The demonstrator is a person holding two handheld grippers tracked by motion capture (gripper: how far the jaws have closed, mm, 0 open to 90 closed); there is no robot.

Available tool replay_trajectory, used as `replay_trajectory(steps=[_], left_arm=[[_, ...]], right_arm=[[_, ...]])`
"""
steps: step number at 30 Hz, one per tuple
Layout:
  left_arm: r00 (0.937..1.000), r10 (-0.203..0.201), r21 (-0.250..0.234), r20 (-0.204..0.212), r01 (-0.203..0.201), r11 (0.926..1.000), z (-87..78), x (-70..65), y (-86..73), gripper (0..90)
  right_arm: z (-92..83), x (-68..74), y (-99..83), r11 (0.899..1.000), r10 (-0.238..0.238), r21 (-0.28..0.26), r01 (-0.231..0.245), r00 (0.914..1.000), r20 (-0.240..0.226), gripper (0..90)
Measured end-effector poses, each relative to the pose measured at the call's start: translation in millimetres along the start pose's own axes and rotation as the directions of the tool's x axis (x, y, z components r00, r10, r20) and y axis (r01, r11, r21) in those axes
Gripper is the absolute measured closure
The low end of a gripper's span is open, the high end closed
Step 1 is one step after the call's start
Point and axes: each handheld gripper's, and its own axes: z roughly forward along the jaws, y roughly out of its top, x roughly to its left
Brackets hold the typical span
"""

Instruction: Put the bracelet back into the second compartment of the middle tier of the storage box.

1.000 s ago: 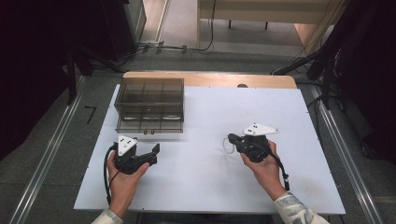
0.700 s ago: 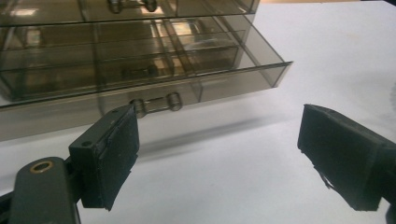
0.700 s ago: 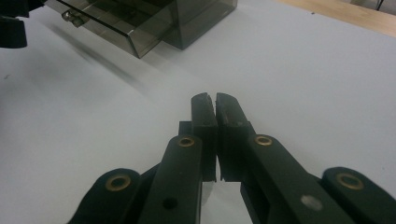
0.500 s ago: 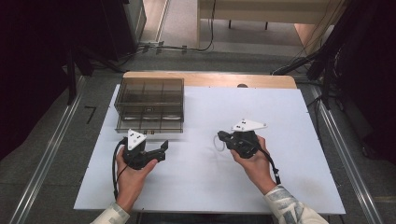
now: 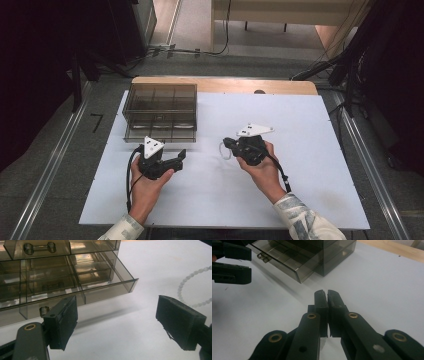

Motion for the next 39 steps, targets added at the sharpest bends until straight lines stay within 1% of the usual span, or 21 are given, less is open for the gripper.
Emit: replay_trajectory(steps=[2, 3, 4, 5, 7, 10, 12, 14, 16, 19, 23, 26, 39], left_arm=[[1.0000, -0.004, -0.009, -0.003, 0.004, 1.0000, -0.1, -1.0, 1.3, 19.3], [0.9999, -0.009, -0.015, 0.009, 0.009, 0.9999, -0.3, -1.2, 2.0, 20.3], [0.9997, -0.012, -0.016, 0.020, 0.012, 0.9998, -0.6, -1.5, 2.7, 26.6], [0.9998, -0.011, -0.020, 0.018, 0.011, 0.9997, -0.8, -2.0, 3.1, 27.3], [0.9998, -0.001, -0.027, 0.021, 0.001, 0.9996, -0.9, -2.7, 3.7, 29.2], [0.9998, 0.018, -0.038, 0.009, -0.017, 0.9991, -0.6, -3.9, 4.0, 33.0], [0.9996, 0.020, -0.037, 0.018, -0.020, 0.9991, 0.2, -4.8, 4.2, 37.0], [0.9995, 0.025, -0.036, 0.018, -0.025, 0.9990, 0.7, -5.7, 4.1, 39.8], [0.9994, 0.023, -0.034, 0.027, -0.022, 0.9992, 1.7, -6.2, 4.4, 44.0], [0.9994, 0.027, -0.040, 0.023, -0.026, 0.9988, 2.6, -7.5, 5.2, 46.9], [0.9991, 0.031, -0.041, 0.030, -0.030, 0.9987, 3.7, -10.1, 5.9, 49.3], [0.9992, 0.026, -0.041, 0.030, -0.025, 0.9988, 4.6, -11.3, 6.3, 50.4], [0.9979, 0.021, -0.041, 0.062, -0.018, 0.9990, 7.6, -13.8, 7.5, 54.5]], right_arm=[[3.2, 2.7, 2.4, 1.000, -0.006, 0.003, 0.006, 1.0000, -0.006, 84.8], [4.6, 4.0, 3.8, 1.000, -0.007, 0.002, 0.007, 0.9999, -0.008, 84.8], [5.8, 5.3, 5.3, 1.000, -0.010, 0.000, 0.010, 0.9999, -0.010, 84.8], [6.8, 6.5, 6.8, 1.000, -0.012, 0.001, 0.013, 0.9998, -0.013, 84.8], [8.6, 8.5, 9.9, 1.000, -0.017, 0.000, 0.017, 0.9997, -0.018, 84.8], [11.8, 11.1, 13.5, 1.000, -0.015, -0.001, 0.015, 0.9996, -0.024, 84.8], [14.1, 12.3, 15.4, 1.000, -0.015, 0.003, 0.015, 0.9995, -0.027, 84.7], [16.7, 13.7, 17.3, 1.000, -0.018, 0.002, 0.018, 0.9994, -0.030, 84.8], [18.8, 15.0, 19.3, 1.000, -0.023, 0.003, 0.023, 0.9993, -0.031, 84.7], [20.9, 17.9, 23.4, 1.000, -0.027, 0.001, 0.027, 0.9990, -0.037, 84.8], [24.1, 22.3, 28.7, 0.999, -0.034, -0.002, 0.033, 0.9983, -0.047, 84.8], [26.3, 25.0, 31.6, 0.999, -0.039, 0.000, 0.039, 0.9978, -0.053, 84.8], [31.5, 29.2, 37.1, 0.999, -0.036, -0.004, 0.036, 0.9965, -0.075, 84.8]])
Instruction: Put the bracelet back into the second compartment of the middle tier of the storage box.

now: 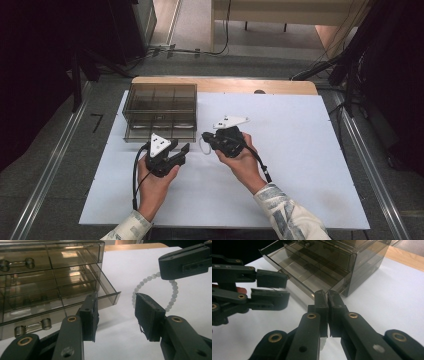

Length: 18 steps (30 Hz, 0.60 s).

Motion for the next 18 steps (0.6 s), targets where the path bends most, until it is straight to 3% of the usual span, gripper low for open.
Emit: replay_trajectory(steps=[18], left_arm=[[0.9988, 0.020, 0.034, 0.044, -0.021, 0.9992, 17.8, -3.8, -2.6, 59.6]], right_arm=[[-0.5, 12.8, 4.9, 0.999, -0.041, -0.022, 0.039, 0.9963, -0.076, 84.8]])
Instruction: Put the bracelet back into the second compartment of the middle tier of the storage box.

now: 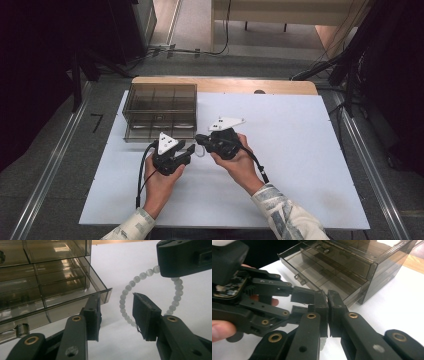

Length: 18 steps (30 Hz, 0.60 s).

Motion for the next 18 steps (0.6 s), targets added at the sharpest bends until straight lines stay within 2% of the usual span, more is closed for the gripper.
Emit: replay_trajectory(steps=[6, 9, 11, 13, 18], left_arm=[[0.9996, 0.009, 0.010, 0.028, -0.009, 0.9999, 5.6, 0.1, -0.5, 65.3], [0.9990, 0.013, 0.002, 0.044, -0.013, 0.9999, 5.9, -0.5, 0.1, 73.5], [0.9985, 0.012, 0.000, 0.053, -0.012, 0.9999, 5.2, -0.7, 1.1, 82.0], [0.9983, 0.011, 0.004, 0.056, -0.011, 0.9999, 5.3, -0.6, 1.5, 85.6], [0.9986, 0.022, 0.000, 0.048, -0.022, 0.9998, 2.5, -0.6, 3.2, 86.7]], right_arm=[[-0.1, 1.0, 0.1, 1.000, -0.003, -0.003, 0.003, 1.0000, -0.009, 84.8], [0.3, 0.9, 0.1, 1.000, -0.004, -0.003, 0.004, 0.9999, -0.009, 84.8], [0.2, 0.5, 0.1, 1.000, -0.004, -0.001, 0.004, 1.0000, -0.008, 84.8], [0.3, 0.1, 0.1, 1.000, -0.004, -0.001, 0.004, 1.0000, -0.007, 84.8], [0.8, -0.5, -0.3, 1.000, 0.003, 0.003, -0.003, 1.0000, -0.001, 84.6]])
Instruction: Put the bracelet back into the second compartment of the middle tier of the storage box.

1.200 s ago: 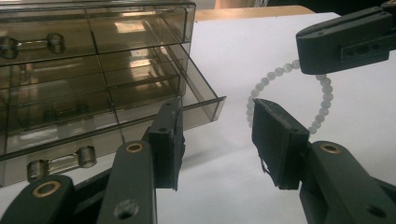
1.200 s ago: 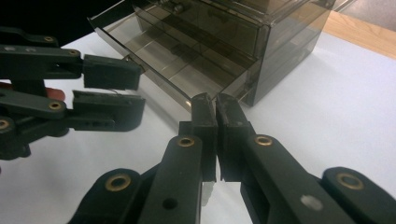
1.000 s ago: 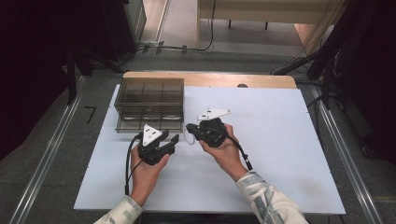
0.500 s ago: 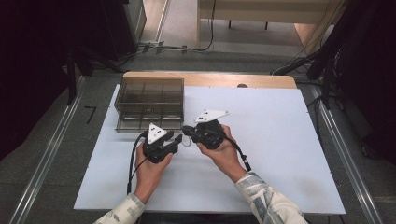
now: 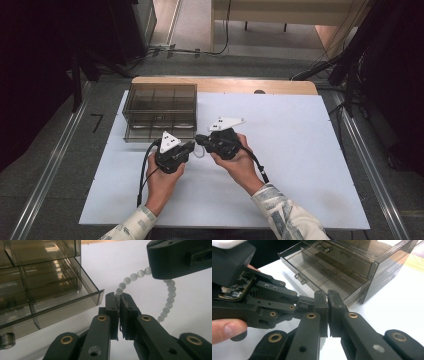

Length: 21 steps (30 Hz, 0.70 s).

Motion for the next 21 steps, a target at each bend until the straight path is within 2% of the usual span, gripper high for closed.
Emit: replay_trajectory(steps=[3, 9, 16, 21], left_arm=[[0.9998, -0.018, -0.033, -0.005, 0.017, 0.9993, -5.1, 2.7, 3.5, 86.8], [0.9992, -0.041, -0.082, 0.003, 0.041, 0.9958, -16.3, 7.9, 10.8, 86.8], [0.9988, -0.048, -0.102, 0.006, 0.048, 0.9936, -22.4, 11.4, 14.6, 86.8], [0.9986, -0.048, -0.120, 0.024, 0.050, 0.9915, -27.2, 10.2, 18.7, 86.8]], right_arm=[[-0.1, -0.8, -0.2, 1.000, 0.002, 0.005, -0.002, 1.0000, 0.004, 84.1], [-1.3, -6.6, -0.7, 1.000, 0.011, 0.013, -0.011, 0.9998, 0.015, 77.4], [-4.4, -12.8, -3.6, 0.999, 0.003, 0.038, -0.006, 0.9978, 0.066, 70.5], [-5.0, -18.1, -10.2, 0.998, 0.009, 0.058, -0.014, 0.9959, 0.090, 64.7]])
